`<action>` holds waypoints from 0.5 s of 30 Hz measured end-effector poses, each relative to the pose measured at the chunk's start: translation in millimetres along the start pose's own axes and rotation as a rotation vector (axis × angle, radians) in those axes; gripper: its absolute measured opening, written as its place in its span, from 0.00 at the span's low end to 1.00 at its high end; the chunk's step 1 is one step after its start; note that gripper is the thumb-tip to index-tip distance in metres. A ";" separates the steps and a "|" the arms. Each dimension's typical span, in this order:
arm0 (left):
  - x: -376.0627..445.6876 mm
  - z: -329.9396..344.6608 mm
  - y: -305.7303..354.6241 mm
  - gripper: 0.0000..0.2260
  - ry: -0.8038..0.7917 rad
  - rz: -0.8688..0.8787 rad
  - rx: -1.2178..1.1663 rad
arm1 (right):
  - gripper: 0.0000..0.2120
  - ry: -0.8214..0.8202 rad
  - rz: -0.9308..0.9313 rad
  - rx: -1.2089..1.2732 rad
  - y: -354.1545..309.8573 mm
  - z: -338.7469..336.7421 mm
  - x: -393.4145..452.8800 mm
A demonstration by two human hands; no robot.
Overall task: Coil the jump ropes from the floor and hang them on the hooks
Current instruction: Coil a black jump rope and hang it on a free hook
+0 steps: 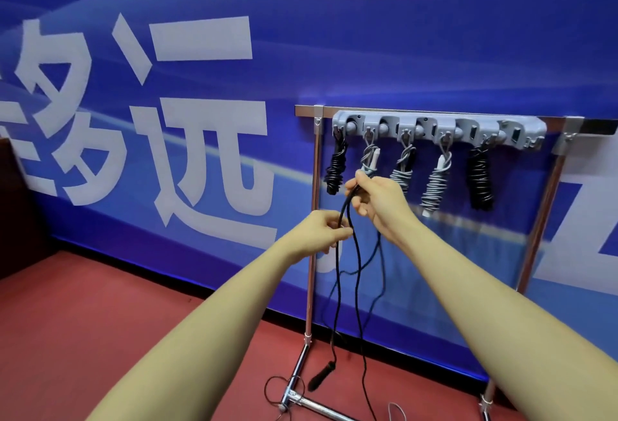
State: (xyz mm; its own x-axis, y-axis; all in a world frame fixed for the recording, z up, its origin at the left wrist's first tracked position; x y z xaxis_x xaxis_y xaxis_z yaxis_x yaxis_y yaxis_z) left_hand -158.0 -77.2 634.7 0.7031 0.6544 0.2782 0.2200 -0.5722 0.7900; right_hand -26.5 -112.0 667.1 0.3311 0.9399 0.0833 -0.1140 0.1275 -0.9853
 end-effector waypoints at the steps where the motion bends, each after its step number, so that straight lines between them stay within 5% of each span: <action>1: 1.5 -0.8 1.0 0.07 0.039 0.019 0.023 | 0.16 0.007 0.003 0.047 -0.7 -0.4 -0.5; 10: 16.8 2.7 9.1 0.09 0.108 0.084 0.008 | 0.16 0.037 0.041 0.255 7.1 -26.2 -2.4; 15: 25.1 -0.2 14.4 0.09 0.239 0.066 0.005 | 0.15 0.034 0.100 -0.095 23.6 -40.6 -5.8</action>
State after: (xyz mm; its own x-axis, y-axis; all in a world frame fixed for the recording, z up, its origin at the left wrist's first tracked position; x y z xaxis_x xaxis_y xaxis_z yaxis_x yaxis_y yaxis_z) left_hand -137.3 -69.0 653.2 0.5359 0.7135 0.4513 0.1829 -0.6199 0.7630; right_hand 7.0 -127.4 637.3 0.3545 0.9348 -0.0198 -0.0599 0.0015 -0.9982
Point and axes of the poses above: each hand's wrist, its own x-axis towards the middle knuckle, its own z-axis out of the palm, y = z × x, the point moved 1 cm from there along x, towards the middle knuckle, and after that the axes turned 11 degrees about z, right-handed, at the moved point
